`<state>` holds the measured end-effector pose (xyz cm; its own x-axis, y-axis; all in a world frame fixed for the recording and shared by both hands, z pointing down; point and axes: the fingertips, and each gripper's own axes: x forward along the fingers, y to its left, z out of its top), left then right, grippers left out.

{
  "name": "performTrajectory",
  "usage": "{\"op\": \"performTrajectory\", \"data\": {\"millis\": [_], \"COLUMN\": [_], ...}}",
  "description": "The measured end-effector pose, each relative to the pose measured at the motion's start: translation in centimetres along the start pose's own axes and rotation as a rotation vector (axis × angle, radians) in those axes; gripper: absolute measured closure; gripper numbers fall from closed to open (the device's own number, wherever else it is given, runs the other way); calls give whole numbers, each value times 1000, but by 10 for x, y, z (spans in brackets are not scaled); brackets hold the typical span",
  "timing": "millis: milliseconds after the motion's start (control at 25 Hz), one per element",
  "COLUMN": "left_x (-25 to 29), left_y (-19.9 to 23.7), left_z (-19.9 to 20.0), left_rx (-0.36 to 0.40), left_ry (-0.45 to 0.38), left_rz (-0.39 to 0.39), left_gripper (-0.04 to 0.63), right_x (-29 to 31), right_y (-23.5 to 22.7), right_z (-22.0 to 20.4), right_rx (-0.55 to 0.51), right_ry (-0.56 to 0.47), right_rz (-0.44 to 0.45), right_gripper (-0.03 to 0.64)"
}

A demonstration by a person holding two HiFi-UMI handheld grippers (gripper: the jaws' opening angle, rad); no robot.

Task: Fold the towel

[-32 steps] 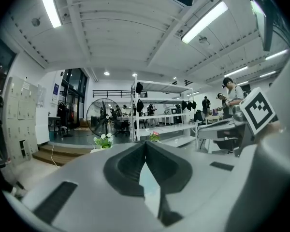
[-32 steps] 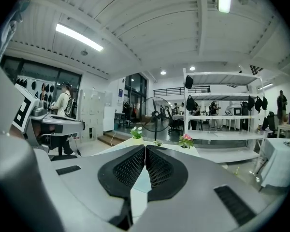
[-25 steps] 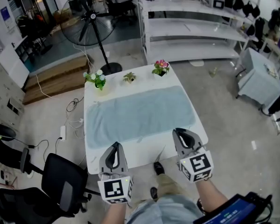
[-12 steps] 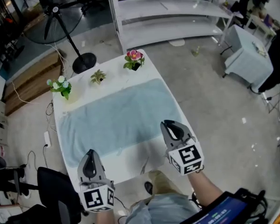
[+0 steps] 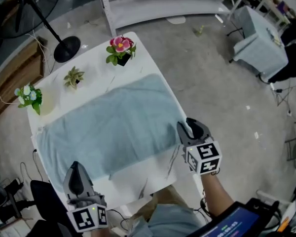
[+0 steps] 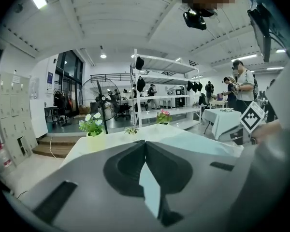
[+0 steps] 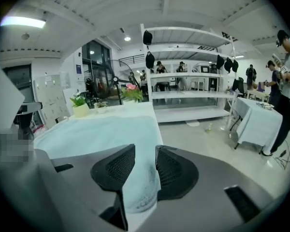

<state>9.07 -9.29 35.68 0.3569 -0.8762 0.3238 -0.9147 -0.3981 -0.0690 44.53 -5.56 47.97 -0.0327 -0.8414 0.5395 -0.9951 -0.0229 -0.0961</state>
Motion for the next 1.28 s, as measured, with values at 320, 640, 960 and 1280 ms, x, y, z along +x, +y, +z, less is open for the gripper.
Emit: {"op": "performTrajectory", "data": {"millis": [320,640,960,1280], "left_x": [31,34,15,-18], "left_y": [-6,-12,9,44], "left_z": [-15,-15,-4,-16], "left_rx": [6,8,-3,-47], "left_ry": [53,86,48,47], "left_rz": [-22,-25,-6,14], "left_gripper": [588,588,588,588], "right_x": [25,33,23,9], "right_y": [-12,-13,0,57], "right_z": [-26,-32,3,61], "right_rx": [26,100,190,31], "right_ry": [147,257,131,32], "right_rz": [14,-13,3,2], "right_gripper": [437,573,575,575]}}
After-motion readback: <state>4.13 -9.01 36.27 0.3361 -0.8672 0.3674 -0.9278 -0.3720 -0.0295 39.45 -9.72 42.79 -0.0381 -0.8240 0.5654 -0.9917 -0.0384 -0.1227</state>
